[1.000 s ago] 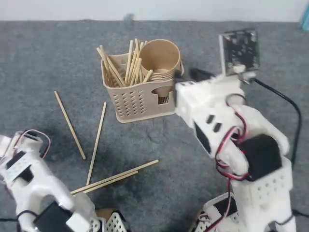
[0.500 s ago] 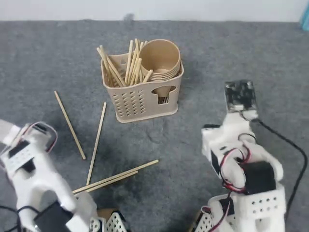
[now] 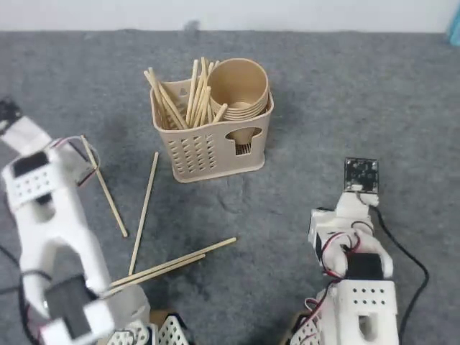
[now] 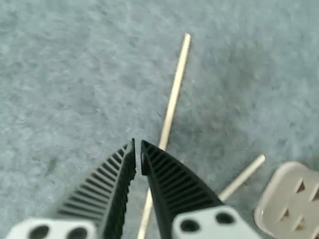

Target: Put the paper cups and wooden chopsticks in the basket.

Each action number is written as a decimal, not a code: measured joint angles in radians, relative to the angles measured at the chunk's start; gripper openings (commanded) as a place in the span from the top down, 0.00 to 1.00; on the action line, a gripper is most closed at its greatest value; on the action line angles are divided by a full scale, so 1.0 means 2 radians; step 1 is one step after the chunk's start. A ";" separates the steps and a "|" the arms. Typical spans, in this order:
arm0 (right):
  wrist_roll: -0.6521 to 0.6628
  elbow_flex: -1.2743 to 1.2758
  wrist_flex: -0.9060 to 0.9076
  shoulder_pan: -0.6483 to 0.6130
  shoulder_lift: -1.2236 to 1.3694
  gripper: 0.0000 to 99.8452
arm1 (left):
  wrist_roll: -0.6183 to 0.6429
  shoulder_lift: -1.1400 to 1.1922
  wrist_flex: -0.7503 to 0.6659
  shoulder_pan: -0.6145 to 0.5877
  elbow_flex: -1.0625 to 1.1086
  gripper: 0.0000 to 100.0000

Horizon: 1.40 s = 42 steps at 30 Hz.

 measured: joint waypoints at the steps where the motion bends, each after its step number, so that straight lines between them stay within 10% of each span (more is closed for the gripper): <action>1: 0.000 0.018 -0.015 0.000 0.000 0.99 | 0.000 0.025 0.012 0.005 -0.023 0.98; 12: 0.010 0.051 -0.053 0.000 0.000 0.99 | -0.002 0.309 0.097 0.012 -0.317 0.83; 42: 0.036 0.051 -0.053 0.000 0.000 0.99 | -0.005 0.800 0.336 0.034 -1.063 0.99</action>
